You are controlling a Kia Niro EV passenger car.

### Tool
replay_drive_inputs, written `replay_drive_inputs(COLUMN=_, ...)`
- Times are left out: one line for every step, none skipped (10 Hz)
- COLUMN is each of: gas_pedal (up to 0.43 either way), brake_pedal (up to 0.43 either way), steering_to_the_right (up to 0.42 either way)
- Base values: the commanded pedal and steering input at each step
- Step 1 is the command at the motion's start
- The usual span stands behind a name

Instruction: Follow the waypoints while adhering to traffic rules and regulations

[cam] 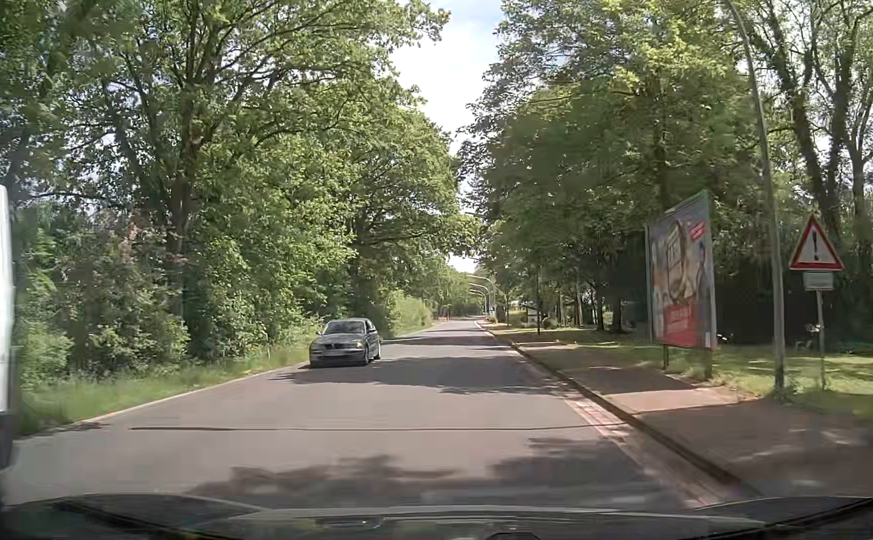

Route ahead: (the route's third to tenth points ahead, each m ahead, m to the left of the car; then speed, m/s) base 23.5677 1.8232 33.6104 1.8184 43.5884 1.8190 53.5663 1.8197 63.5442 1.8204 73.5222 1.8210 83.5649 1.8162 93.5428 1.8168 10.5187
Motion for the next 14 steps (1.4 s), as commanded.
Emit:
replay_drive_inputs(gas_pedal=0.287, brake_pedal=0.000, steering_to_the_right=0.000)
replay_drive_inputs(gas_pedal=0.280, brake_pedal=0.000, steering_to_the_right=0.000)
replay_drive_inputs(gas_pedal=0.280, brake_pedal=0.000, steering_to_the_right=0.000)
replay_drive_inputs(gas_pedal=0.268, brake_pedal=0.000, steering_to_the_right=0.000)
replay_drive_inputs(gas_pedal=0.260, brake_pedal=0.000, steering_to_the_right=0.000)
replay_drive_inputs(gas_pedal=0.260, brake_pedal=0.000, steering_to_the_right=0.000)
replay_drive_inputs(gas_pedal=0.248, brake_pedal=0.000, steering_to_the_right=0.000)
replay_drive_inputs(gas_pedal=0.248, brake_pedal=0.000, steering_to_the_right=0.000)
replay_drive_inputs(gas_pedal=0.240, brake_pedal=0.000, steering_to_the_right=0.001)
replay_drive_inputs(gas_pedal=0.240, brake_pedal=0.000, steering_to_the_right=0.002)
replay_drive_inputs(gas_pedal=0.228, brake_pedal=0.000, steering_to_the_right=0.003)
replay_drive_inputs(gas_pedal=0.228, brake_pedal=0.000, steering_to_the_right=0.002)
replay_drive_inputs(gas_pedal=0.228, brake_pedal=0.000, steering_to_the_right=0.003)
replay_drive_inputs(gas_pedal=0.228, brake_pedal=0.000, steering_to_the_right=0.003)
